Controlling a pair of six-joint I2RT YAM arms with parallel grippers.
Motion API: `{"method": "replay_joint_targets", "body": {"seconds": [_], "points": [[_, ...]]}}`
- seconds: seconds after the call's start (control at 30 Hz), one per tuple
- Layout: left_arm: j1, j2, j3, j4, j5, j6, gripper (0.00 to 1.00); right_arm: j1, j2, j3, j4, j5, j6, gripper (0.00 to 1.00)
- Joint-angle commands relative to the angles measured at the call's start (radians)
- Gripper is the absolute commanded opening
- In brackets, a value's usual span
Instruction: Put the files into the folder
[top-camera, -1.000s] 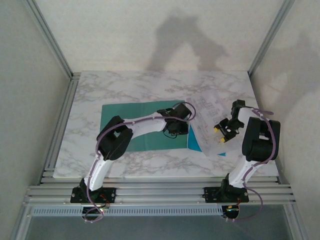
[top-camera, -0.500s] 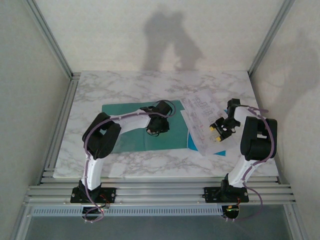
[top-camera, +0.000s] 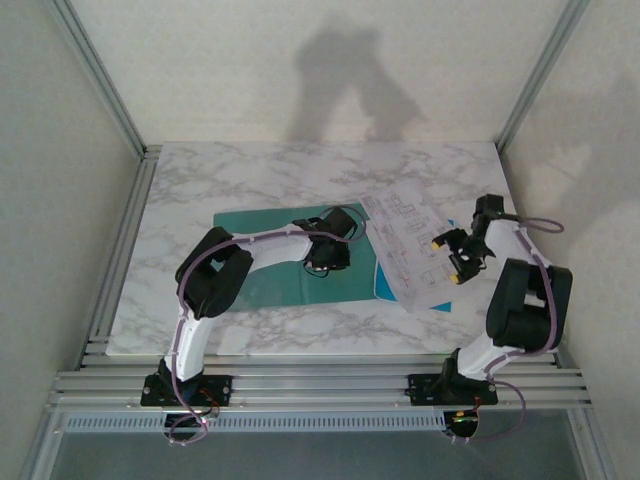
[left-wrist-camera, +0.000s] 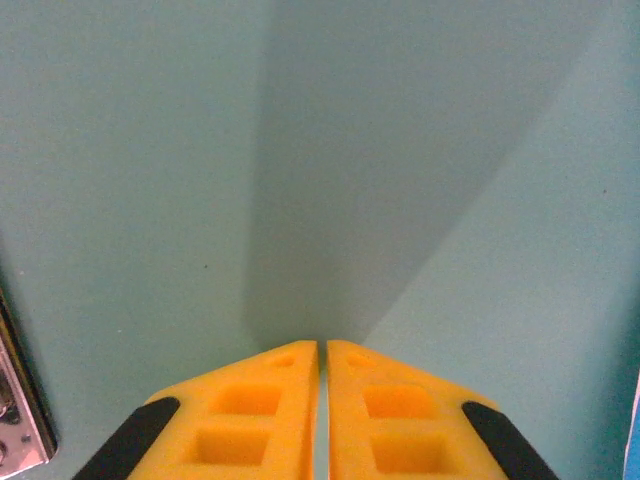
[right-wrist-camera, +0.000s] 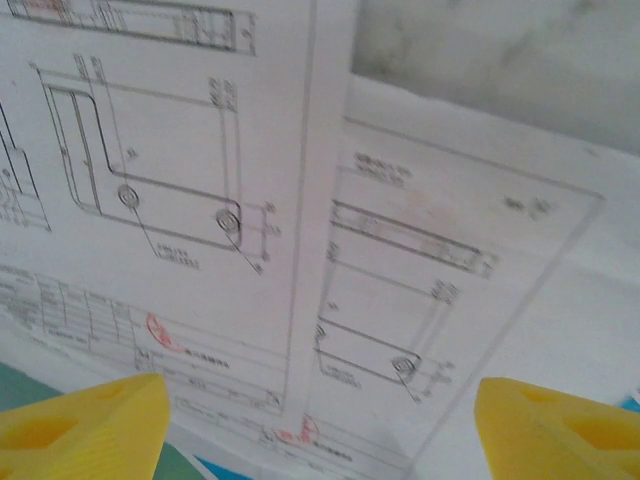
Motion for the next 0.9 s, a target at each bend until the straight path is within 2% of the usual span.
{"method": "replay_joint_targets", "body": {"seconds": [0.0,0.2,0.57,0.87], "points": [[-0.012,0.042,0.009,-0.013,-0.014,0.024,0.11,0.001,-0.027,-0.087,-0.028,-0.005,0.017,0.82],[-0.017,0.042,0.012,-0.006,-0.017,0.036,0.11,0.000,-0.015,-0.187,0.042,-0.046,0.036,0.82],[-0.018,0.045,0.023,-0.010,-0.015,0.053,0.11,0.013,0.102,-0.157,0.046,-0.039,-0.019,0.82],[-0.003,0.062,0.041,0.004,-0.022,0.080,0.11,0.179,0.196,-0.070,-0.026,0.006,-0.104,0.82]]}}
